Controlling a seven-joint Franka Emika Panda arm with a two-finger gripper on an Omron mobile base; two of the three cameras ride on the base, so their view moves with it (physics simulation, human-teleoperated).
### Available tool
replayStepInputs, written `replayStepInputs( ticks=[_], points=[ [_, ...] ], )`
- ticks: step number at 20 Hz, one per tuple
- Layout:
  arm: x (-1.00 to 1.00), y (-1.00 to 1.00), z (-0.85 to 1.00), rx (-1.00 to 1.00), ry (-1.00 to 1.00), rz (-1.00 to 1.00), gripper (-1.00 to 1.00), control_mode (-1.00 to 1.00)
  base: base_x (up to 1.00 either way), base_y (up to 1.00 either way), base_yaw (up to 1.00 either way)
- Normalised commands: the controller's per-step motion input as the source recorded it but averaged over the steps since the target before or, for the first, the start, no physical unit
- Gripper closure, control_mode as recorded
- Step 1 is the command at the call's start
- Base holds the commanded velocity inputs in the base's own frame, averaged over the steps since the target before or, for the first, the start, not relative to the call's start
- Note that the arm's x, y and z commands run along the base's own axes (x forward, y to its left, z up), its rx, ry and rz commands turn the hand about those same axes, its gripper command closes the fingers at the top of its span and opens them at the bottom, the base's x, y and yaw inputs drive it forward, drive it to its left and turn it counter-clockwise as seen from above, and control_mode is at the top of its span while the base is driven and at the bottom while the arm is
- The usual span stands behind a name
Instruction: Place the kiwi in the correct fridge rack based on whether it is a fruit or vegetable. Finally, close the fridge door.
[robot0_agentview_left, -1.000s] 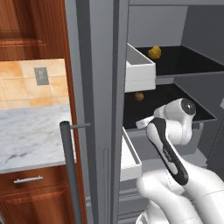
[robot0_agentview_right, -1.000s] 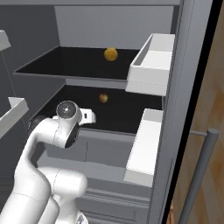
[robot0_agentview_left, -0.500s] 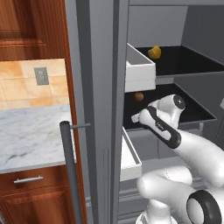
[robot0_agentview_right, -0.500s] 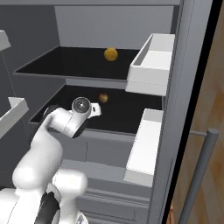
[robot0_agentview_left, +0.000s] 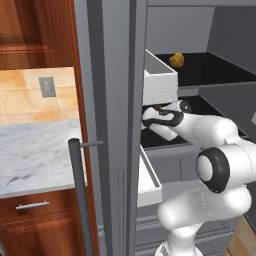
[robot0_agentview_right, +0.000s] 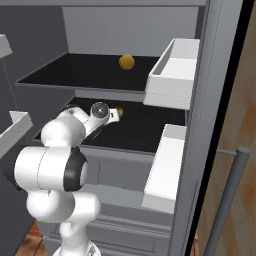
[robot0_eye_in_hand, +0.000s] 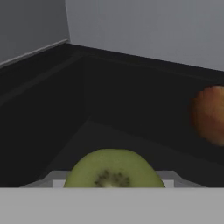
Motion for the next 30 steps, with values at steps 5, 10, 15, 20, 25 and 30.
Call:
replayStepInputs(
  ticks=[5, 10, 15, 20, 25, 30],
  points=[
    [0.65, 0.01, -0.06, 0.00, 0.03, -0.03, -1.00, -1.00, 0.00, 0.00, 0.00],
    [-0.43, -0.05, 0.25, 0.04, 0.02, -0.07, -1.00, -1.00, 0.00, 0.00, 0.00],
    [-1.00, -0.07, 0.52, 0.05, -0.04, -0.11, -1.00, -1.00, 0.00, 0.00, 0.00],
    [-0.68, 0.00, 0.98, 0.00, -0.02, -0.10, -1.00, -1.00, 0.00, 0.00, 0.00],
    [-0.76, -0.14, 1.00, 0.00, 0.02, -0.16, -1.00, -1.00, 0.00, 0.00, 0.00],
    [-1.00, -0.36, 1.00, 0.02, 0.17, -0.19, -1.00, -1.00, 0.00, 0.00, 0.00]
  ],
)
